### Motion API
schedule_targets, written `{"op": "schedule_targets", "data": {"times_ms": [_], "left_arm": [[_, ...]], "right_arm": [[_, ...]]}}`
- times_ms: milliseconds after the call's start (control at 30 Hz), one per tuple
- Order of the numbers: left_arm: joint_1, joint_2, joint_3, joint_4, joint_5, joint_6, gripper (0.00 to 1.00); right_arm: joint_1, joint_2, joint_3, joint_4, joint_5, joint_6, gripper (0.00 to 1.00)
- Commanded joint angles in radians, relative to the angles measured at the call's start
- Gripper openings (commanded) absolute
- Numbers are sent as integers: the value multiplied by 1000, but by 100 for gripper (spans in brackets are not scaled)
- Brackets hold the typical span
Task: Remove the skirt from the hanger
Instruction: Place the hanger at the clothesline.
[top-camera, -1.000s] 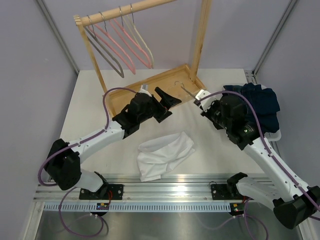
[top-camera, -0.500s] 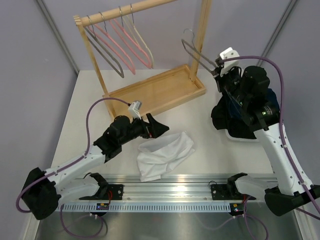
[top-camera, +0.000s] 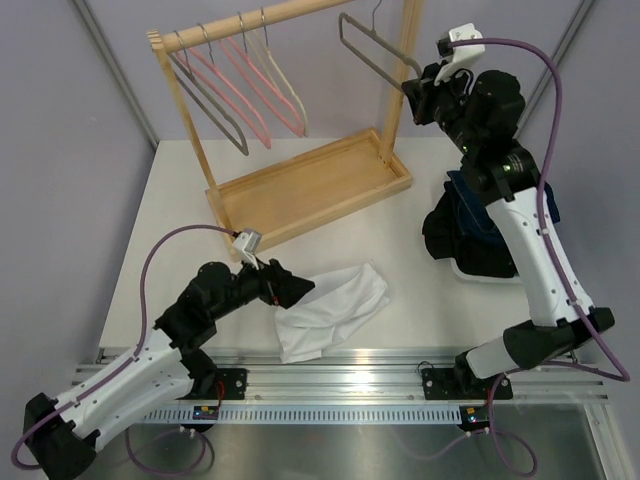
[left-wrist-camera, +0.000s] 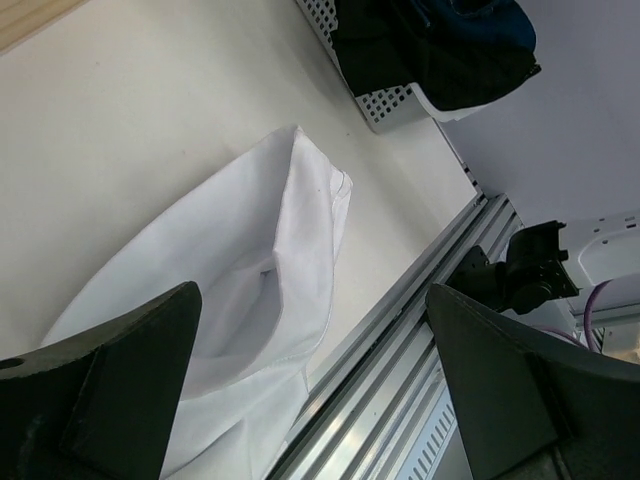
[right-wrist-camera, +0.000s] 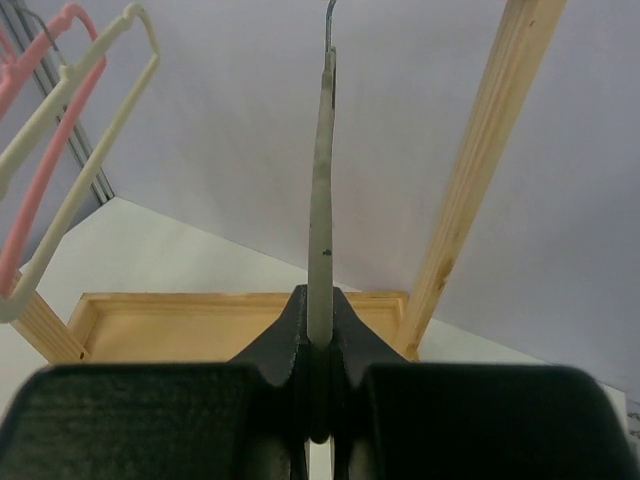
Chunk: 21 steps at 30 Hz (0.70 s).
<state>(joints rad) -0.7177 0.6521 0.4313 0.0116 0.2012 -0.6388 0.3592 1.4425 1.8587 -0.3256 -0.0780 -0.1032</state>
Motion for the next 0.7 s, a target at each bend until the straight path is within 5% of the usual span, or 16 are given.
{"op": "schedule_targets", "data": {"times_ms": [0,333,533,667], "left_arm": [[3,-46,-8,-13,-23,33,99],[3,-91,-34,-71,-34,51,99],[4,-115,-58,-65,-42,60,99],[4,-105,-63,-47,-33,57,99]], "right_arm": [[-5,73,68,94,-9,69,0],[-5,162,63,217,-35,131,0],[-5,104,73,160,-204,128,0],[-5,90,80,161,-93,119,0]]}}
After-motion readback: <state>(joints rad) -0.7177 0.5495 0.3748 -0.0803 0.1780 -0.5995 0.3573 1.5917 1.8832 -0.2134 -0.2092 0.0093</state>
